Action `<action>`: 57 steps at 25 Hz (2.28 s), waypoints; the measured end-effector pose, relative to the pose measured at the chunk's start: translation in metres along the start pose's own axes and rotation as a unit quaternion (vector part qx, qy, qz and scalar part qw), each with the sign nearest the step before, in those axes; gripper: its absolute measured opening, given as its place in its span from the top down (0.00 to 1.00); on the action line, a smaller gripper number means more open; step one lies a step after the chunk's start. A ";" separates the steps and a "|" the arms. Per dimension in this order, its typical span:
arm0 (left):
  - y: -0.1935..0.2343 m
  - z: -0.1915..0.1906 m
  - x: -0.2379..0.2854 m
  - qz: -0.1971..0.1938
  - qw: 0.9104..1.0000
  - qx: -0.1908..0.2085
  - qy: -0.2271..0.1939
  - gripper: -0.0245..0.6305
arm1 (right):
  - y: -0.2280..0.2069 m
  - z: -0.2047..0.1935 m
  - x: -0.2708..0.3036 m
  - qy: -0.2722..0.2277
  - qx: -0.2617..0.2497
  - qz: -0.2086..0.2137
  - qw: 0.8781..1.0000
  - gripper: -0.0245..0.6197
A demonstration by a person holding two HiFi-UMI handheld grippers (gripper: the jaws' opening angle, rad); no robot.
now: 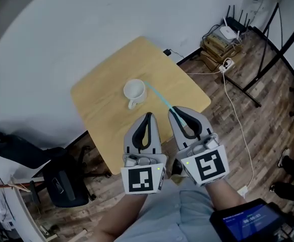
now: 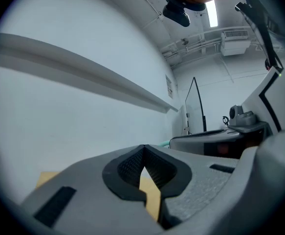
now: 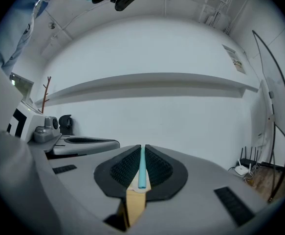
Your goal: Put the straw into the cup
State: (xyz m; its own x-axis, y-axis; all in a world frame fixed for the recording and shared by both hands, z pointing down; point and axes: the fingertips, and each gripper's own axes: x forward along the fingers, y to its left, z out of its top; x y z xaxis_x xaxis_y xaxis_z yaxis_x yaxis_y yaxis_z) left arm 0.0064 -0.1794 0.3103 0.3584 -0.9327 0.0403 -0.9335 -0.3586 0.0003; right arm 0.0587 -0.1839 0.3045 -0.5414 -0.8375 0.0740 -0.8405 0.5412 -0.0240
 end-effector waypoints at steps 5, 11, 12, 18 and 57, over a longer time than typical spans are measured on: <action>0.036 0.006 0.009 0.049 0.999 0.001 -0.010 0.97 | 0.003 0.009 0.027 -0.003 -0.017 0.034 0.999 0.92; 0.058 0.009 0.030 0.071 0.997 -0.010 -0.014 0.97 | 0.003 0.003 0.057 0.011 -0.013 0.058 0.998 0.92; 0.061 0.008 0.033 0.074 0.997 -0.016 -0.014 0.97 | 0.003 -0.001 0.063 0.018 -0.012 0.060 0.998 0.92; 0.082 -0.013 0.041 0.082 0.996 -0.037 0.005 0.97 | 0.009 -0.030 0.086 0.054 -0.002 0.070 0.996 0.92; 0.135 -0.103 0.090 0.080 0.988 -0.095 0.090 0.97 | 0.003 -0.127 0.163 0.149 0.036 0.074 0.985 0.85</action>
State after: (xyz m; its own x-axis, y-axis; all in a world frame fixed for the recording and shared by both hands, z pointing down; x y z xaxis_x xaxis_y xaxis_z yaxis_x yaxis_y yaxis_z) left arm -0.0887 -0.3078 0.4165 0.2129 -0.9492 0.2315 -0.9700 -0.1768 0.1671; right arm -0.0300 -0.3094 0.4427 -0.6380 -0.6843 0.3531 -0.7572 0.6410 -0.1259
